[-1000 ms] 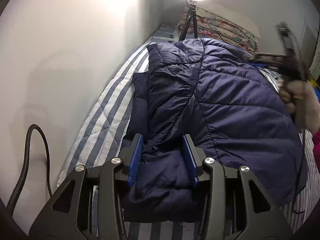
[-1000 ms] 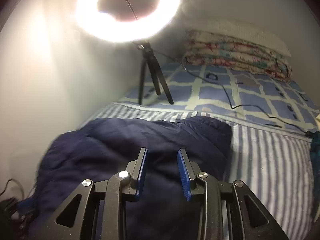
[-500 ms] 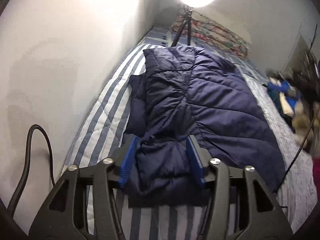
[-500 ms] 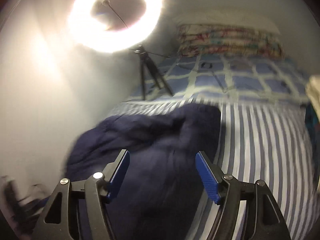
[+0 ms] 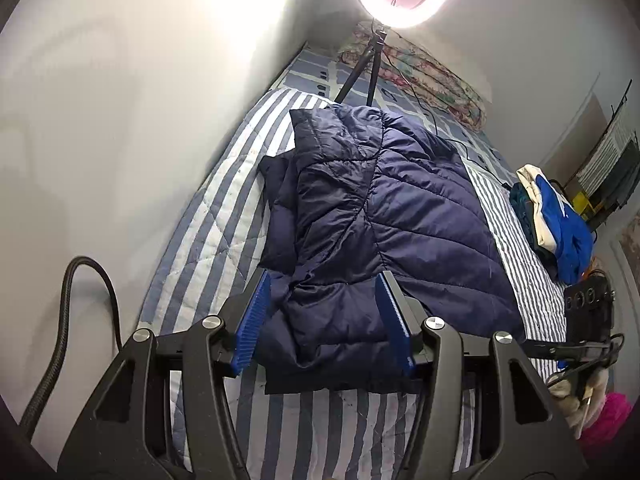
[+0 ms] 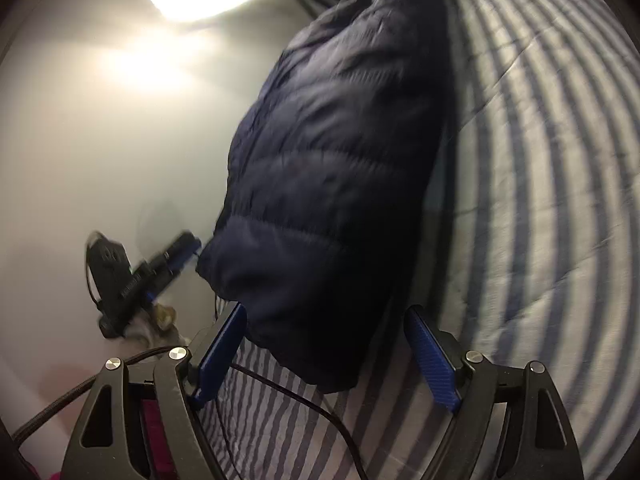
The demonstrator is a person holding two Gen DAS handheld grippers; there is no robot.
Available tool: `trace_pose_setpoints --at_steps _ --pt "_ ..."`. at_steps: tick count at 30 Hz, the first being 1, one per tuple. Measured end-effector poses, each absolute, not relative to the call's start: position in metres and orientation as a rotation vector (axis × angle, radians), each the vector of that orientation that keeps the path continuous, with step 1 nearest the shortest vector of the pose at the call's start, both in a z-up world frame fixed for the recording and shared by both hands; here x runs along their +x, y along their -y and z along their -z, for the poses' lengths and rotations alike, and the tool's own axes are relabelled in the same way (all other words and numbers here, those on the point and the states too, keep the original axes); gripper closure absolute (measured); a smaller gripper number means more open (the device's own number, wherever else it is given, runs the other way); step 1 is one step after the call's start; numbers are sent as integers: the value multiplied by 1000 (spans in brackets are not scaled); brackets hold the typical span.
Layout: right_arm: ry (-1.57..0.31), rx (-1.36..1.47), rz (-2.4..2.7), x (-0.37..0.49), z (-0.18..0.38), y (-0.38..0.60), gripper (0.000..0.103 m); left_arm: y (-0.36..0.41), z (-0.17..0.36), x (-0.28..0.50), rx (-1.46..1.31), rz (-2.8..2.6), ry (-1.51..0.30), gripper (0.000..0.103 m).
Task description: Fold large clothes
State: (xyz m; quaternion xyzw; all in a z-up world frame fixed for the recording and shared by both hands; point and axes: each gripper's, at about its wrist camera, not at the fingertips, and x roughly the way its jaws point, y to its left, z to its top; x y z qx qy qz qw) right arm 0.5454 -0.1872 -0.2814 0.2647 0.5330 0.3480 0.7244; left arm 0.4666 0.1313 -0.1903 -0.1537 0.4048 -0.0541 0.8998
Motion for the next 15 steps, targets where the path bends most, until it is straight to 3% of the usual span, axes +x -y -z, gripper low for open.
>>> trace_pose_setpoints --at_steps 1,3,6,10,12,15 --pt "-1176 580 -766 546 285 184 24 -131 189 468 -316 114 -839 47" --pt "-1183 615 -797 551 290 179 46 -131 187 470 -311 115 -840 47" --pt "-1187 610 -801 556 291 179 70 -131 185 474 -313 116 -836 47" --pt "-1152 477 -790 550 272 185 81 -137 187 481 -367 124 -841 47" --pt "-1146 415 -782 545 266 195 83 -139 191 486 -403 141 -854 34" --pt "-1138 315 -748 540 257 222 84 -133 203 496 -452 205 -899 32"
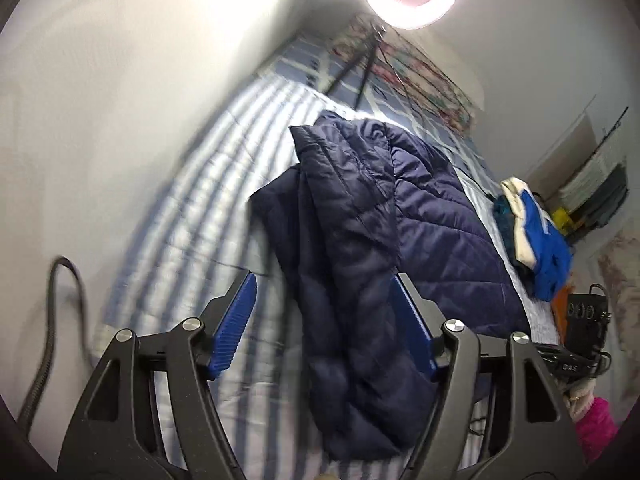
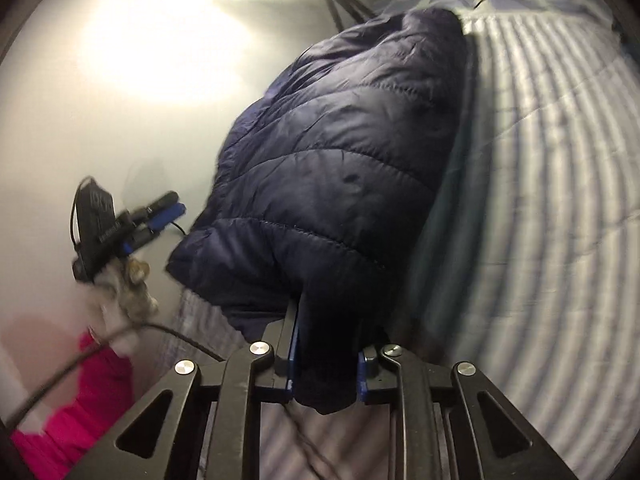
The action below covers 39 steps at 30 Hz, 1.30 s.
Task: Fold large clothes
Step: 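Lift the folded jacket off the bed with both tools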
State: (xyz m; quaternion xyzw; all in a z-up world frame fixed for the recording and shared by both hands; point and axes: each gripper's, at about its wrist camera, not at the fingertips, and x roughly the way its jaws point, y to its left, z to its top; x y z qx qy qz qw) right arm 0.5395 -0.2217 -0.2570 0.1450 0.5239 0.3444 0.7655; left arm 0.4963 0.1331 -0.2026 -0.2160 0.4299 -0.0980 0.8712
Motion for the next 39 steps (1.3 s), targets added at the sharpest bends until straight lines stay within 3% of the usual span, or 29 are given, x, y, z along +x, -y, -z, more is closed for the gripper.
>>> trace_pose_setpoints --at_steps 5,7,8,10,14,18,25,32,39 --pt "-1187 276 -717 524 264 258 83 -118 238 517 -578 294 -1024 31" --pt "-1184 238 -753 515 265 263 75 -116 250 522 -624 313 -1047 31" --pt "-1169 211 -756 511 262 264 65 -117 255 525 -667 332 -1049 31" --pt "-1105 183 -736 507 253 270 58 -121 261 528 -734 354 -1044 30" --pt "-991 195 -670 520 237 288 21 -124 263 535 -764 343 -1040 25" --pt "-951 292 -626 551 234 301 17 -125 266 547 -768 336 -1052 24" --pt "-1044 508 -616 602 272 295 17 -125 264 526 -780 308 -1042 24" --pt "-1042 319 -664 586 275 263 18 -97 263 489 -563 273 -1020 24" --pt "-1027 336 -677 582 261 280 18 -138 259 527 -833 306 -1021 21"
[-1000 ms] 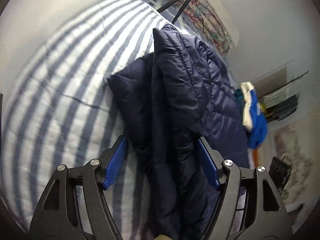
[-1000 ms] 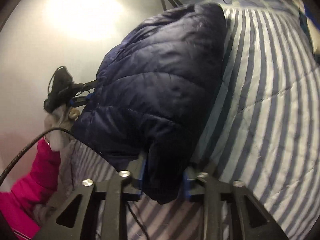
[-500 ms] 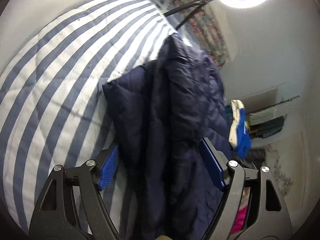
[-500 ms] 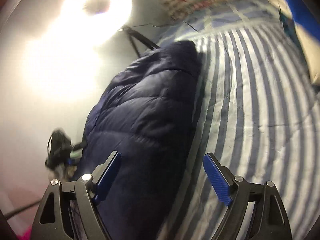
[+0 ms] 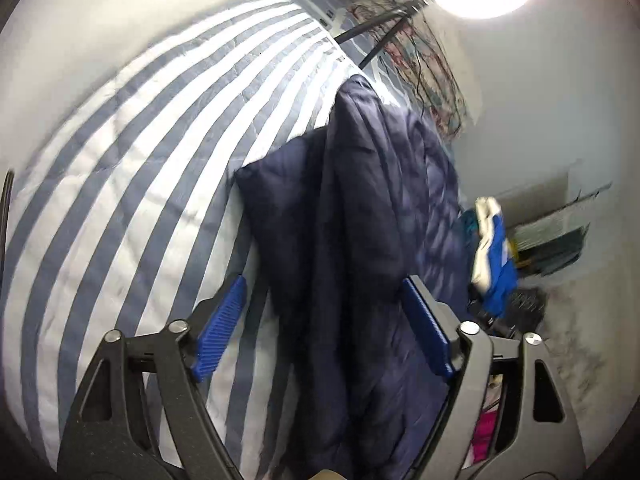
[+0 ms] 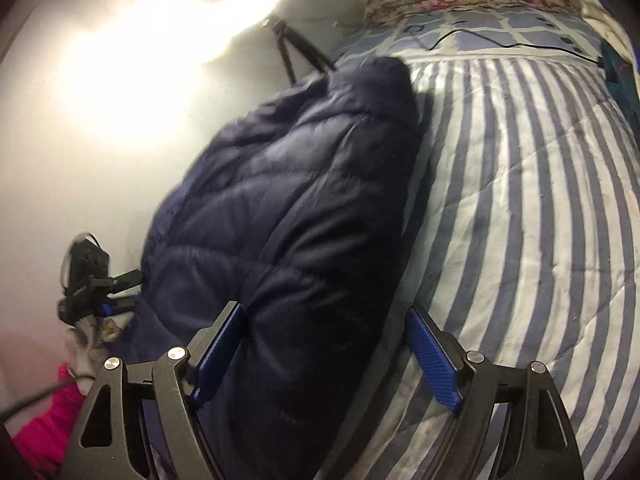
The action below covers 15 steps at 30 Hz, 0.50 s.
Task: Fold large clothes
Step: 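Lift the folded jacket off the bed with both tools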
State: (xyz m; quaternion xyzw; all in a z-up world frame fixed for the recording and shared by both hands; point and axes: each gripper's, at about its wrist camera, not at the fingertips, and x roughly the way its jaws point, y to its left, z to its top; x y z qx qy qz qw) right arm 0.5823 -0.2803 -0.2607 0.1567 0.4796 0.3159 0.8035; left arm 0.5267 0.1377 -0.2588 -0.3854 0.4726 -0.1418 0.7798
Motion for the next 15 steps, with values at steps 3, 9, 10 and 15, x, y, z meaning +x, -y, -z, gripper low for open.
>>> trace_pose_setpoints --at_steps 3,9,10,15 --pt "-1018 443 -700 589 263 292 16 -136 267 547 -891 356 -1052 21" --pt "-1052 521 -700 607 277 281 16 -115 269 565 -760 359 -1088 23" --pt "-1048 511 -700 607 277 278 16 -111 268 567 -738 347 -1091 26" --pt "-1061 447 -689 604 272 253 41 -96 254 567 -659 312 -1062 73"
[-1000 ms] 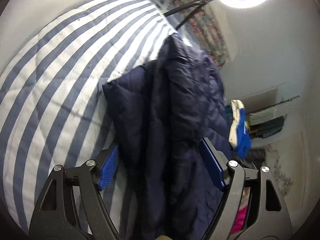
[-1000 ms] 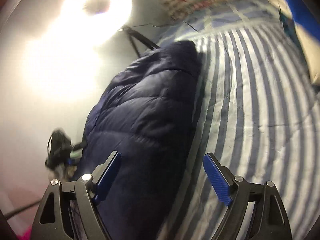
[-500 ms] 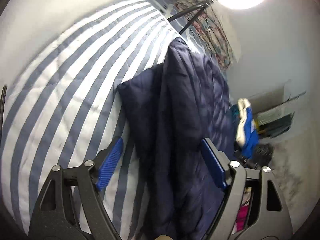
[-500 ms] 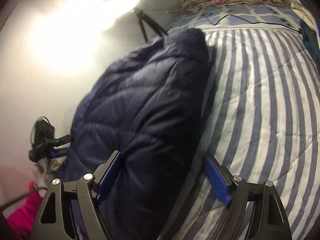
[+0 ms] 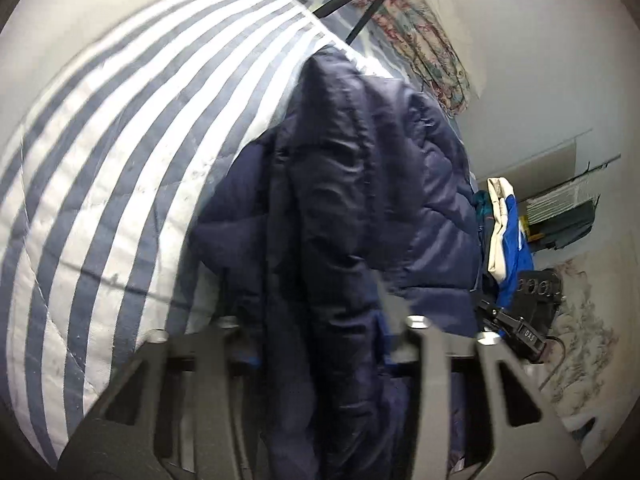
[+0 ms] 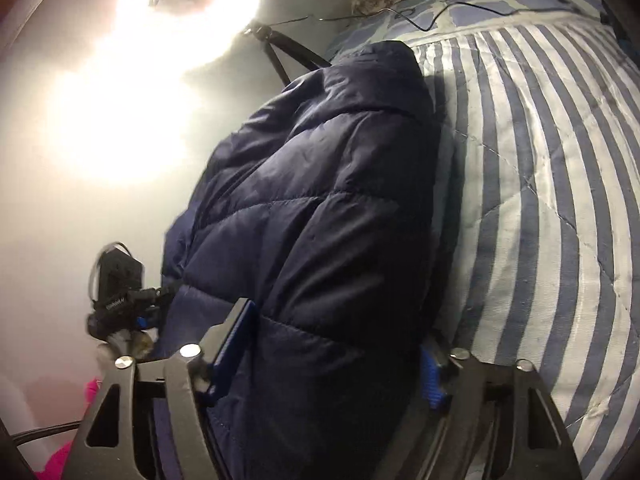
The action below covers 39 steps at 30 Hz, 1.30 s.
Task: Fold large clothes
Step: 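Lift the folded jacket off the bed with both tools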
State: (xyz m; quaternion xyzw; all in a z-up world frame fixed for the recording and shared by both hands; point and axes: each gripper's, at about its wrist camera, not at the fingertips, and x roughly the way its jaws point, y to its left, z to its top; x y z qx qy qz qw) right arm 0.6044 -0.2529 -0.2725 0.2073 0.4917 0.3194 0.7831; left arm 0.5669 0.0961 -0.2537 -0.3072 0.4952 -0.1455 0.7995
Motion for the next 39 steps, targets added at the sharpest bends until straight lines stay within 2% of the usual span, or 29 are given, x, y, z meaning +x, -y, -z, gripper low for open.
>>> trace_pose_setpoints --at_steps 1,3,6,8,19,31,39 --pt "-1054 422 -676 601 268 250 46 -90 249 566 -627 302 -1053 76" --pt "-1041 404 -659 595 257 248 66 -80 237 560 -563 281 -1028 83" --pt "-1028 348 -621 582 240 244 78 -72 221 548 -532 266 -998 87" --pt "-1019 268 -580 569 222 235 81 -67 210 540 -529 267 -985 88" --pt "-932 31 -500 464 139 244 84 -15 147 460 -439 348 -934 89" --pt "-782 -14 -340 322 29 290 85 57 51 359 -342 490 -818 89" --pt "-684 -37 -246 225 -24 338 85 127 -5 290 -215 584 -713 89"
